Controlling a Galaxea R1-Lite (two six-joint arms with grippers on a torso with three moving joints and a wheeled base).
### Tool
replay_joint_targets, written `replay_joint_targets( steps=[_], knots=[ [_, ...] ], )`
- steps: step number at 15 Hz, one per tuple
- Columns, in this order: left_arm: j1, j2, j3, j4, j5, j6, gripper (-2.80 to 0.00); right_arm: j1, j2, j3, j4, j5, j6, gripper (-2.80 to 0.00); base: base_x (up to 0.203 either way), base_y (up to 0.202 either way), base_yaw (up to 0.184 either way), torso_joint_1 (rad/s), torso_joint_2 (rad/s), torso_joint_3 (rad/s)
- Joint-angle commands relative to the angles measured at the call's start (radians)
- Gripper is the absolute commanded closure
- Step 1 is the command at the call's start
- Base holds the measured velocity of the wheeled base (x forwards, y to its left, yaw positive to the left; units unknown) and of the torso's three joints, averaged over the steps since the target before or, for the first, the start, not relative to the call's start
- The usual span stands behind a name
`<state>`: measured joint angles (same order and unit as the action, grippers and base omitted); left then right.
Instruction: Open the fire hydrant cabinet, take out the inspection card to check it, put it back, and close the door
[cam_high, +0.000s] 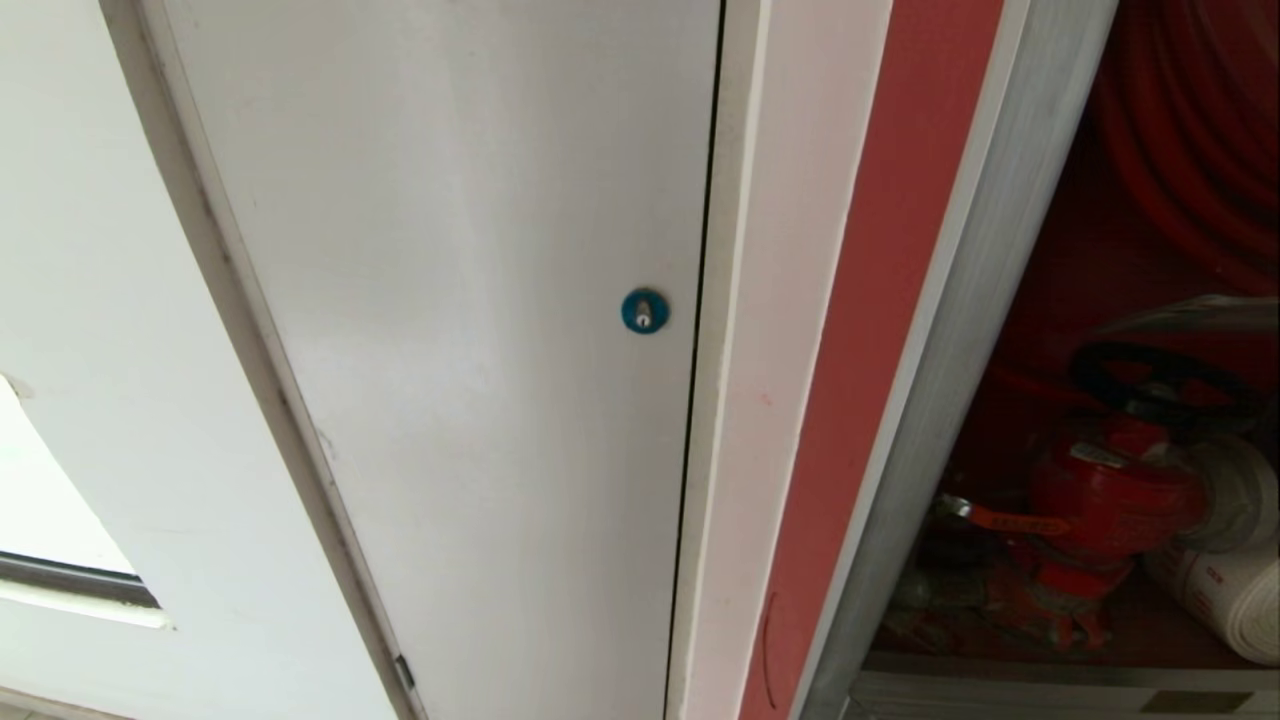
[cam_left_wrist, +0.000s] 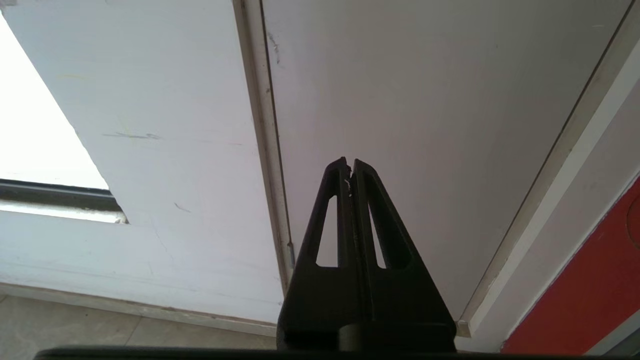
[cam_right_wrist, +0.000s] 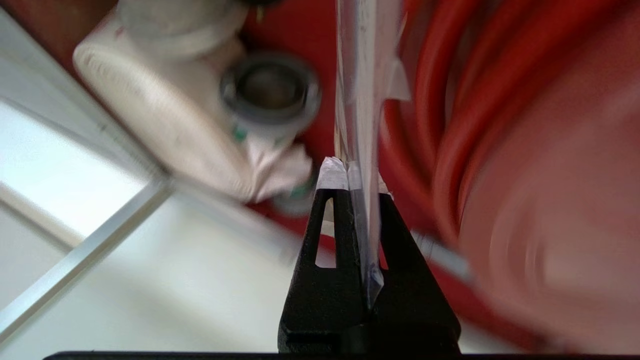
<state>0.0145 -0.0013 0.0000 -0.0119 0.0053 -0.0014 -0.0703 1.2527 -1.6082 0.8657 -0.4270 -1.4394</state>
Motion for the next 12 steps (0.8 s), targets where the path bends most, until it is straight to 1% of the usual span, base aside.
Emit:
replay_joint_targets(
  steps=[1, 2, 5, 6, 7, 8, 10, 11, 12],
  knots=[
    [0.0, 0.0, 0.006, 0.0, 0.001, 0.0, 0.0, -0.11, 0.068, -0.011, -0.022, 0.155, -0.066, 0.0, 0.0, 0.0, 0.0, 0.0, 0.0, 0.0],
    [0.0, 0.001, 0.006, 0.0, 0.001, 0.0, 0.0, -0.148, 0.089, -0.009, -0.04, 0.199, -0.091, 0.0, 0.0, 0.0, 0.0, 0.0, 0.0, 0.0],
    [-0.001, 0.001, 0.006, 0.0, 0.001, 0.0, 0.0, -0.24, 0.122, 0.029, -0.123, 0.337, -0.123, 0.0, 0.0, 0.0, 0.0, 0.0, 0.0, 0.0],
    [0.001, 0.001, 0.006, 0.0, 0.001, 0.0, 0.0, -0.281, 0.136, 0.033, -0.134, 0.396, -0.159, 0.0, 0.0, 0.0, 0.0, 0.0, 0.0, 0.0],
    [0.0, 0.001, 0.006, 0.0, 0.001, 0.0, 0.0, -0.323, 0.149, 0.036, -0.141, 0.477, -0.192, 0.0, 0.0, 0.0, 0.0, 0.0, 0.0, 0.0],
    [0.0, 0.001, 0.006, 0.0, 0.001, 0.0, 0.0, -0.355, 0.155, 0.049, -0.143, 0.526, -0.214, 0.0, 0.0, 0.0, 0.0, 0.0, 0.0, 0.0],
    [-0.001, 0.001, 0.006, 0.0, 0.001, 0.0, 0.0, -0.377, 0.154, 0.11, -0.167, 0.552, -0.225, 0.0, 0.0, 0.0, 0.0, 0.0, 0.0, 0.0],
    [0.001, 0.001, 0.006, 0.0, 0.001, 0.0, 0.0, -0.387, 0.155, 0.144, -0.225, 0.565, -0.227, 0.0, 0.0, 0.0, 0.0, 0.0, 0.0, 0.0],
    [0.001, 0.0, 0.006, 0.0, 0.001, 0.0, 0.0, -0.394, 0.155, 0.196, -0.314, 0.583, -0.231, 0.0, 0.0, 0.0, 0.0, 0.0, 0.0, 0.0]
  ],
)
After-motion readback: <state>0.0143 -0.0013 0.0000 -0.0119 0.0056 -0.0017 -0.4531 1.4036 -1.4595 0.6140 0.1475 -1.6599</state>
